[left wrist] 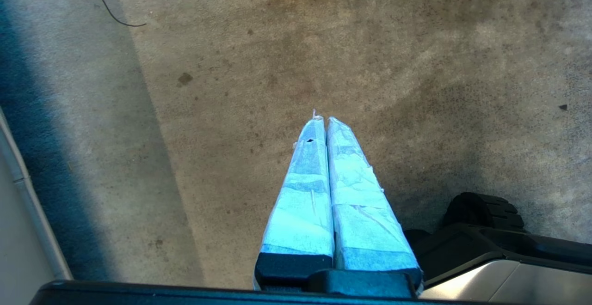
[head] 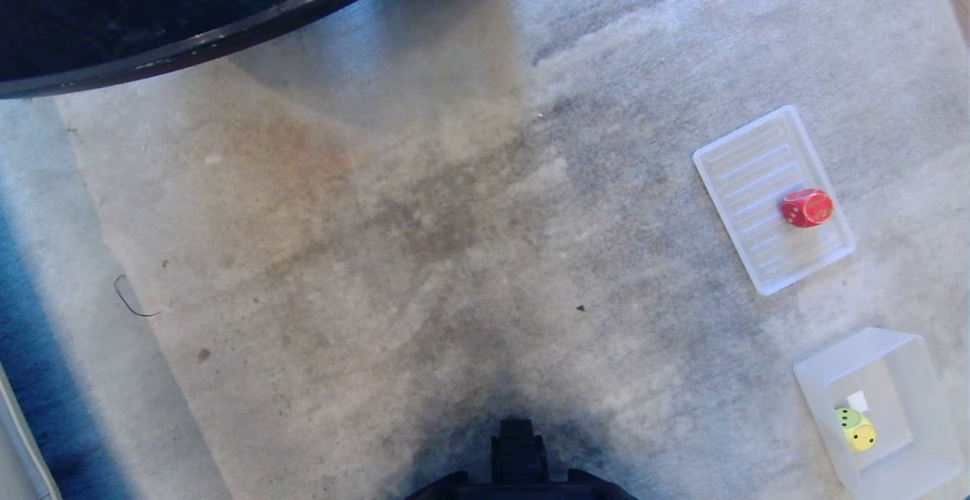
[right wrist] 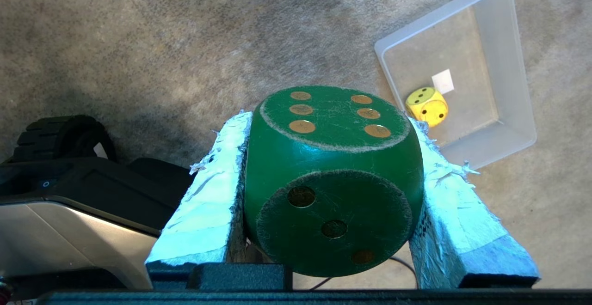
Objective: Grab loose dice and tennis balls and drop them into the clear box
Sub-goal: Put the toys in the box
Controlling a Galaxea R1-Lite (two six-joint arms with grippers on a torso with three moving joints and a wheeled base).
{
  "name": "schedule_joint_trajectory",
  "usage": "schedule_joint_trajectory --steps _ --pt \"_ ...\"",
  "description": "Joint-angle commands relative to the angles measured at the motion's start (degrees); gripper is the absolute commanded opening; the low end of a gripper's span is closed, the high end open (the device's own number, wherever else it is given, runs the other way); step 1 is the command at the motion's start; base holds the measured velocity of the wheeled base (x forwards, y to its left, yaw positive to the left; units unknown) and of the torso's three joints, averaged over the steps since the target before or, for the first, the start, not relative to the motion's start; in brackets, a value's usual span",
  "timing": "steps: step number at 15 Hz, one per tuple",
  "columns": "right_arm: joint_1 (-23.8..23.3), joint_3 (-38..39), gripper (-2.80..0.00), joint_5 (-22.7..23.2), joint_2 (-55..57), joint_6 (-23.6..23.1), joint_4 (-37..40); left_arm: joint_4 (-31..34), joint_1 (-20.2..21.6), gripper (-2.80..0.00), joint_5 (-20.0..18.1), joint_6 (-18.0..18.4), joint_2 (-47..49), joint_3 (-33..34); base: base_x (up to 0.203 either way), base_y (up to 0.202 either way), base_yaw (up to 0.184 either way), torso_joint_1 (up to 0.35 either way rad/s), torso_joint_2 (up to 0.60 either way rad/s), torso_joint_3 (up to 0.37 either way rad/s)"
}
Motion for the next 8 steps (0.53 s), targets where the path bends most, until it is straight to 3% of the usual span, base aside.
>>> schedule_joint_trajectory --steps 1,4,8 --pt "0.15 1.85 -2.80 -0.04 -0.15 0.03 -0.06 -0.01 0.01 -2.80 0.06 -0.08 0.00 0.00 0.000 0.000 0.000 0.000 0.00 0.000" --pt "4.07 1.85 -2.80 0.18 -4.72 0.11 -0.13 0.00 0.01 -2.80 0.06 -0.07 0.00 0.00 0.000 0.000 0.000 0.000 0.00 0.000" --pt "5.73 1.85 -2.80 0.40 -17.11 -1.22 -0.03 -0.01 0.01 -2.80 0.06 -0.08 0.00 0.00 0.000 0.000 0.000 0.000 0.00 0.000"
